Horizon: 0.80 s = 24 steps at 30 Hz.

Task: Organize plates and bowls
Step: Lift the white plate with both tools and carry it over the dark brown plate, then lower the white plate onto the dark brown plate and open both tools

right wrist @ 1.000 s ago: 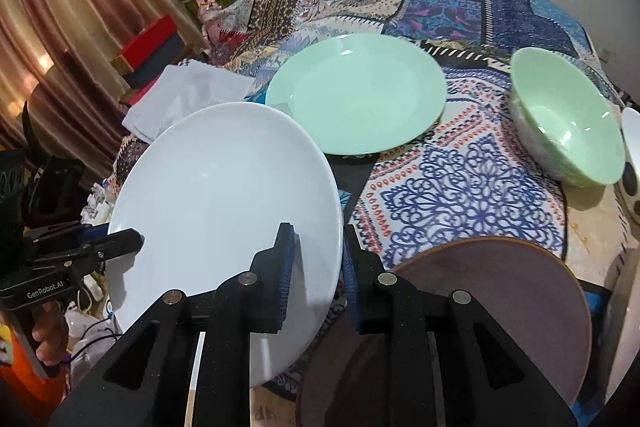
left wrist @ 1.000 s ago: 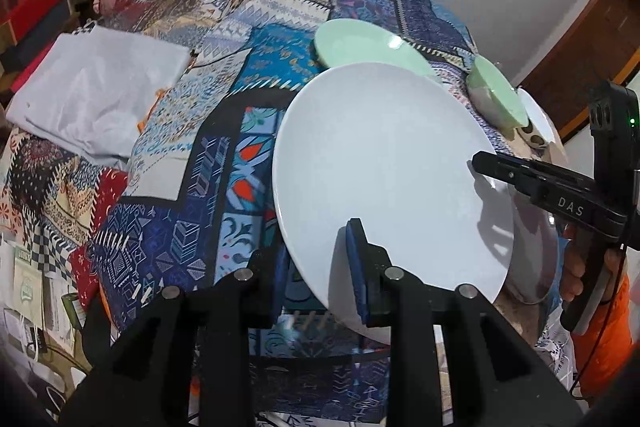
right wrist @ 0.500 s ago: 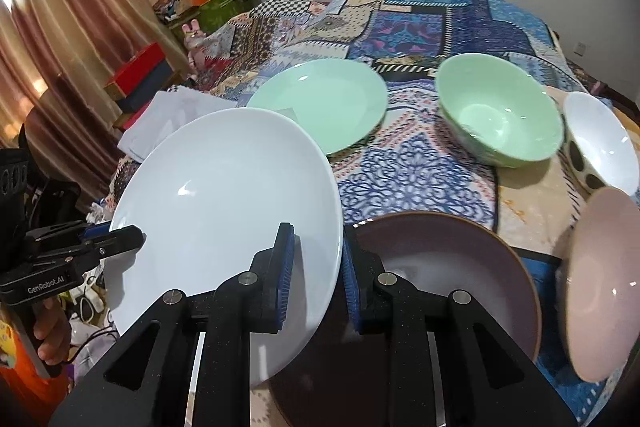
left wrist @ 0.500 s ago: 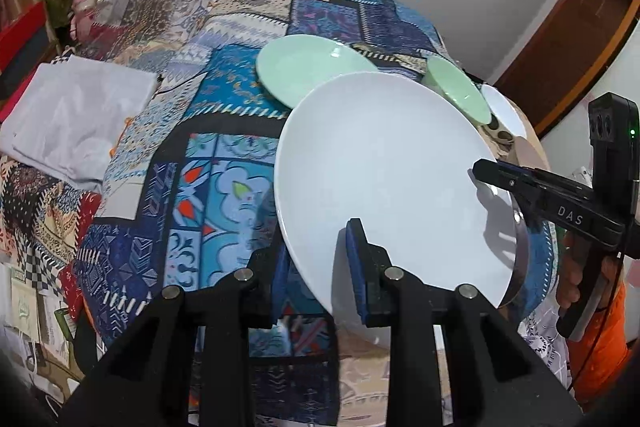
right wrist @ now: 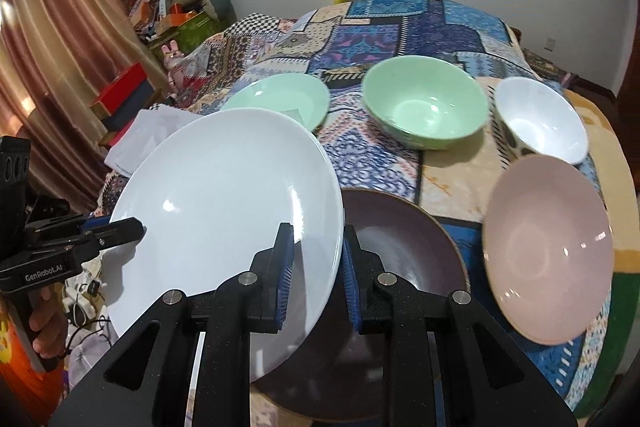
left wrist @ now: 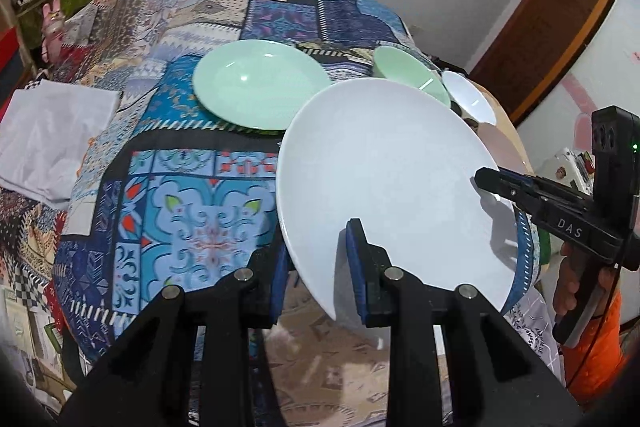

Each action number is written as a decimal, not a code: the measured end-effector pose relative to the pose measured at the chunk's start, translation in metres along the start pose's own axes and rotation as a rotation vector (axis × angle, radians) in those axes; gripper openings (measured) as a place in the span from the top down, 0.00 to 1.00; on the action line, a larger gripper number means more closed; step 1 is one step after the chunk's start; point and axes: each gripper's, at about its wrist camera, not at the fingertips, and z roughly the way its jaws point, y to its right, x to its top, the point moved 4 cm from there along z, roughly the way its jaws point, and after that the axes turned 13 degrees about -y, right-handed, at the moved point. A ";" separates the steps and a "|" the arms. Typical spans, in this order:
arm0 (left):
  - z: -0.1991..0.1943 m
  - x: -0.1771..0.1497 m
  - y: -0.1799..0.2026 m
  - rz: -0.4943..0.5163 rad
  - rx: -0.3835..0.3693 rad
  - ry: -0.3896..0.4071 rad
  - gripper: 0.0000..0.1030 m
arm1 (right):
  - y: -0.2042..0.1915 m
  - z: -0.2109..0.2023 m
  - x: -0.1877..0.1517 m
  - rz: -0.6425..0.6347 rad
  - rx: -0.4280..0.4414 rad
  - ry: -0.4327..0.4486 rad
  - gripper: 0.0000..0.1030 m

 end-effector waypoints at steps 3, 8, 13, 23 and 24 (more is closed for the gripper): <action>0.007 0.001 0.010 0.014 -0.010 -0.017 0.73 | 0.011 -0.003 -0.006 0.025 -0.001 0.002 0.79; 0.019 0.001 0.024 0.032 -0.015 -0.043 0.73 | 0.025 -0.005 -0.016 0.056 -0.002 -0.002 0.79; 0.034 0.003 0.031 0.046 -0.013 -0.074 0.73 | 0.037 -0.001 -0.026 0.087 0.001 -0.016 0.79; 0.062 0.003 0.039 0.070 0.011 -0.130 0.73 | 0.057 0.014 -0.044 0.146 0.024 -0.061 0.79; 0.065 0.004 0.039 0.071 0.012 -0.135 0.73 | 0.057 0.015 -0.045 0.150 0.026 -0.063 0.79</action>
